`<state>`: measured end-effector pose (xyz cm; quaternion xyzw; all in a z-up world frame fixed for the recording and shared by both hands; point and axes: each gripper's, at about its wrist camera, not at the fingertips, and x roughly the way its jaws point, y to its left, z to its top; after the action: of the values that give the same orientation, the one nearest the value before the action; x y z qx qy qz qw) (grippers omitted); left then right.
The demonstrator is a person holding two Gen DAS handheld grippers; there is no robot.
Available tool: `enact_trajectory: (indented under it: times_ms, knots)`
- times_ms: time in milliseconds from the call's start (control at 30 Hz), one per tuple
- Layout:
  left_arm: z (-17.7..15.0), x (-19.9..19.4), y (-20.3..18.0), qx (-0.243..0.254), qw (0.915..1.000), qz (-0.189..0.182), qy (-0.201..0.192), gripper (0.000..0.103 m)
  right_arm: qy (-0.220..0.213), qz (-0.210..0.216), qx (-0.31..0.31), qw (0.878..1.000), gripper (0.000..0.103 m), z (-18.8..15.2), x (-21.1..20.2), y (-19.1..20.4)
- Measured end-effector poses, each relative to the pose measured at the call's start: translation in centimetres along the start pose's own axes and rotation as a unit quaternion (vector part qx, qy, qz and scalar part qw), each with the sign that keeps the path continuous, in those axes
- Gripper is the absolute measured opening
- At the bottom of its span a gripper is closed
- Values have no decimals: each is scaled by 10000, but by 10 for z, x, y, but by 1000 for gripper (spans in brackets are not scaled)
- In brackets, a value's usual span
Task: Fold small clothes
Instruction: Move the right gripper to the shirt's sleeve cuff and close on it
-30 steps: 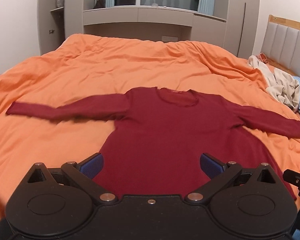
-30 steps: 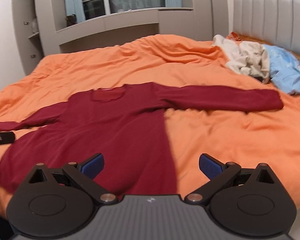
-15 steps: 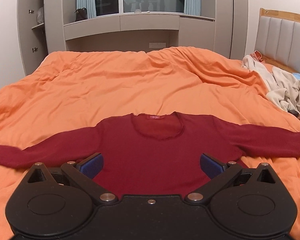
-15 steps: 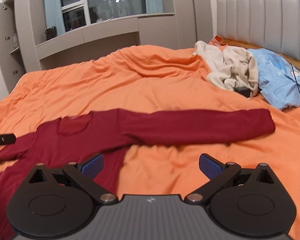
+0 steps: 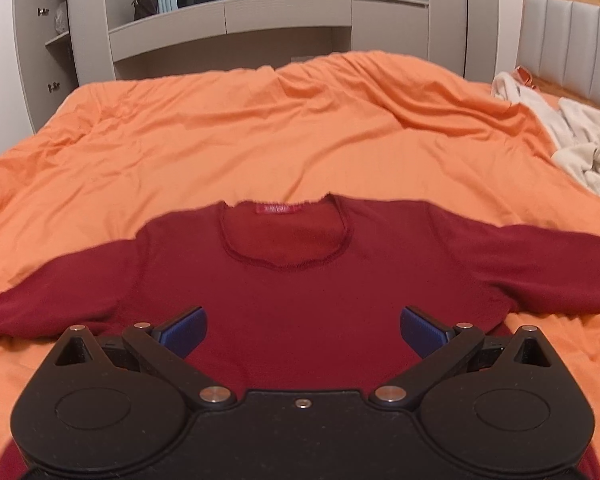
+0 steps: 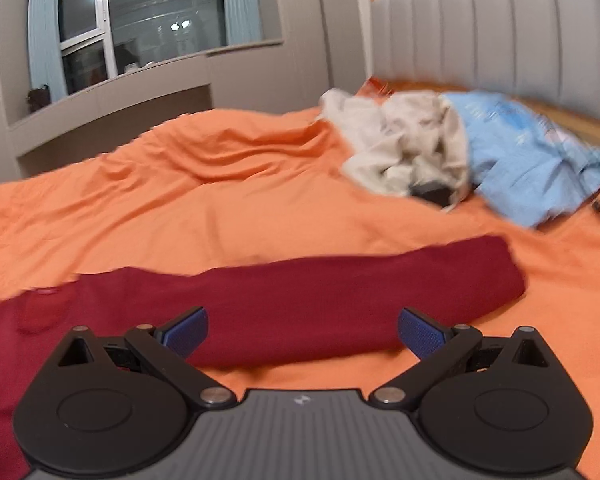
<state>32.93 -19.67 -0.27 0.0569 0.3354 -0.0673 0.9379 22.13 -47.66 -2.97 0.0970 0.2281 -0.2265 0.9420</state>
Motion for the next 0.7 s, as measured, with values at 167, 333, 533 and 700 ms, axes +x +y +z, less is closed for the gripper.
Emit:
enact_trajectory:
  times_ms: [167,333,533,700]
  knots:
    - [-15,26,-6,92,9997,83,218,103,398,-130,551,9976,103,-8,33,-36]
    - [-25,36,-9,166,9992,96,357,103,426,-406,1094,9923,103,-11,55,-67]
    - [-32,43,-7,123,9988,62,464,103,523,-677,1391,9866,103,-12,73,-91]
    - [-37,48,-7,85,9985,57,529,103,535,-451,2007,9772,103,-17,86,-109]
